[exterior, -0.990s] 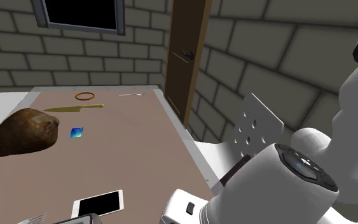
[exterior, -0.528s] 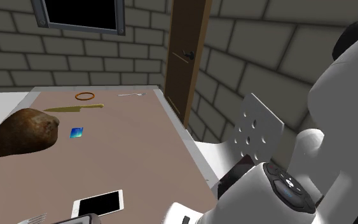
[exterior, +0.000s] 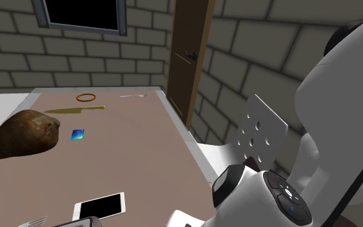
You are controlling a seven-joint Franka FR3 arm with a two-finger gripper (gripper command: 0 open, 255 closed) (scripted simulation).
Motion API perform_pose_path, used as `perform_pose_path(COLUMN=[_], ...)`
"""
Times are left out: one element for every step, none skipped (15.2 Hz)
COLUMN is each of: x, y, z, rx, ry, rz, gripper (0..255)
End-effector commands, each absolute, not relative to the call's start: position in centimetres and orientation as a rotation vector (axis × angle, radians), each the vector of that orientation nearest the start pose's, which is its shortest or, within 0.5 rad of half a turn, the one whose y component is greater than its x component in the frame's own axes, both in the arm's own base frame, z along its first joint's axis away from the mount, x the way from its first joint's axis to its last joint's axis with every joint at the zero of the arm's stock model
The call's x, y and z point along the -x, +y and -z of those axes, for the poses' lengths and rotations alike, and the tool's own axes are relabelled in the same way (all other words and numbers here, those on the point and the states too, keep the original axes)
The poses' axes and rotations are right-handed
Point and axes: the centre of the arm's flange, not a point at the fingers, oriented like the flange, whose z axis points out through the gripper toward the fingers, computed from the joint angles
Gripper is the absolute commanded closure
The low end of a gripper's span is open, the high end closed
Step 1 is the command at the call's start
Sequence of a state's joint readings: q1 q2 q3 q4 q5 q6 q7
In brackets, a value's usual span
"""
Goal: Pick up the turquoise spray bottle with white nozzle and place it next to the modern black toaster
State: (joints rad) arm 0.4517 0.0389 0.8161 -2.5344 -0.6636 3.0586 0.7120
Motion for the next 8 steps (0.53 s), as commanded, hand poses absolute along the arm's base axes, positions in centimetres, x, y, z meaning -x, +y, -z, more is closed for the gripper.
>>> perform_pose_path(x=[-9.8,-9.8,-9.8,-9.8,-9.8,-9.8,-9.8,-9.6], y=[47.7,47.7,47.8,47.8,47.8,47.8,47.8,47.1], z=[-31.1,-31.1,-31.1,-31.1,-31.1,-31.1,-31.1,-32.3], rx=[2.299,2.299,2.299,2.299,2.299,2.299,2.299,2.299], ry=[-1.567,-1.567,-1.567,-1.567,-1.567,-1.567,-1.567,-1.567], rz=[0.599,0.599,0.599,0.599,0.599,0.599,0.599,0.599], gripper=[255,0,0,0,0,0,0,0])
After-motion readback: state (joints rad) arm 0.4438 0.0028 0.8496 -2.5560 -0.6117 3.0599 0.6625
